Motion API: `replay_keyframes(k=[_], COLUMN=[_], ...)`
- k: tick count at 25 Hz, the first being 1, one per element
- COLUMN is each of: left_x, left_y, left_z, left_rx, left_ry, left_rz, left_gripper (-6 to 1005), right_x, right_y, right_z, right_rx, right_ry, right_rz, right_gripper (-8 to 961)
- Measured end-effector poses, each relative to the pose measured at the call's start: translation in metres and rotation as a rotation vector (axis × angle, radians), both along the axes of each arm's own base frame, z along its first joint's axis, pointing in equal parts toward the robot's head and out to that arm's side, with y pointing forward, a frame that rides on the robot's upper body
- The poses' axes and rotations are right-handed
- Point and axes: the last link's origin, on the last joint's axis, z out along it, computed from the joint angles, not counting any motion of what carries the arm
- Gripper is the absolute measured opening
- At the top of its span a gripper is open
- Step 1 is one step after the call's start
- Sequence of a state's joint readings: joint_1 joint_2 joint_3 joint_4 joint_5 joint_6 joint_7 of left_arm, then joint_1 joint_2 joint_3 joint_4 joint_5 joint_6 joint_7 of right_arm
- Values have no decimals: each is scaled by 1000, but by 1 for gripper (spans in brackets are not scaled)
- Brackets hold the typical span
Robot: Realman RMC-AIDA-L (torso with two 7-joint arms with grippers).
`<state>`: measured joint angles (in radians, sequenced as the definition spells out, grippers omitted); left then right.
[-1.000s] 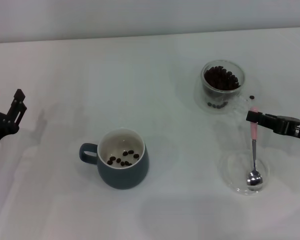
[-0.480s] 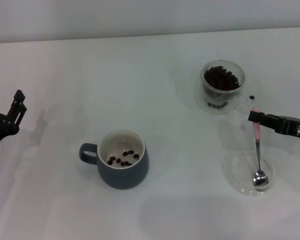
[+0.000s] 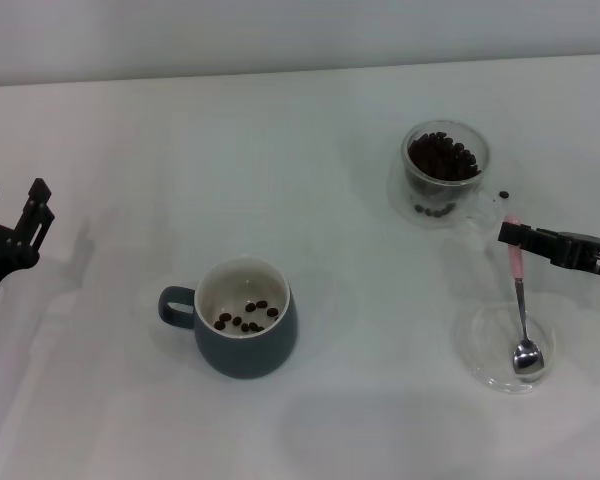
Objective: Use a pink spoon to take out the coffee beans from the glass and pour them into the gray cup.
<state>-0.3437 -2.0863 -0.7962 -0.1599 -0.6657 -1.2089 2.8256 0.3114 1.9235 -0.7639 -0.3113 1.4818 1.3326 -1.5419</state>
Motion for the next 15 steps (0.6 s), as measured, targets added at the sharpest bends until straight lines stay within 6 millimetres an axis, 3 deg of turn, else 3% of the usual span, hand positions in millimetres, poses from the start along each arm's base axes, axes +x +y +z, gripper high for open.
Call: replay_keyframes(k=[15], left_x=[-1], left_y=[0], left_z=[1], left_rx=[1], left_ry=[3], left_rz=[1], left_gripper=[620], right_x=[1], right_y=[1], right_z=[1], right_rx=[10], right_ry=[10], right_rz=[-16], right_gripper=[182])
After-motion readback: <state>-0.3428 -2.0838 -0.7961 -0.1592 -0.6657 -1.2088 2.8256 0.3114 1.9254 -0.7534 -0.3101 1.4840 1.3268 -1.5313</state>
